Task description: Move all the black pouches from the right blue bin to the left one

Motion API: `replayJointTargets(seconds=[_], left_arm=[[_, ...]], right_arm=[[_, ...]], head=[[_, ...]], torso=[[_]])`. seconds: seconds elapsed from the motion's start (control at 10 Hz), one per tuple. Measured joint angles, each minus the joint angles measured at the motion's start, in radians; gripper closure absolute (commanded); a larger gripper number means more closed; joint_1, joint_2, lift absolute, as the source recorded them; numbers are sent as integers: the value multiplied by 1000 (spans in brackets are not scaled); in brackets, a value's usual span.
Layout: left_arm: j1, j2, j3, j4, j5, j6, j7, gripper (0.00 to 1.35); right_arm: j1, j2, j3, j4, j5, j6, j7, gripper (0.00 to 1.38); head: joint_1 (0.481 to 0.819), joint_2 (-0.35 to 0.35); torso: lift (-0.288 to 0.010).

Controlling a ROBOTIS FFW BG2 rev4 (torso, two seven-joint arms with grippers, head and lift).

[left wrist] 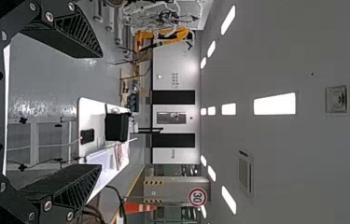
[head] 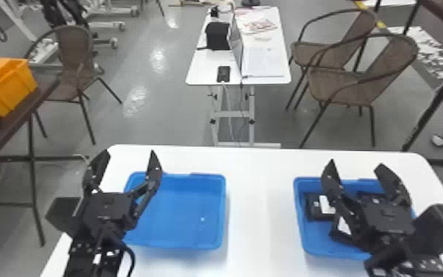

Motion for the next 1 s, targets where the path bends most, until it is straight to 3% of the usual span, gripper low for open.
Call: replayJointTargets(seconds=[1.0], left_arm=[[0,4,-7,-12,5,30,0,193]], right_arm=[[1,2,-2,31,-3,23,-6,157]], head=[[695,76]], torso=[[0]])
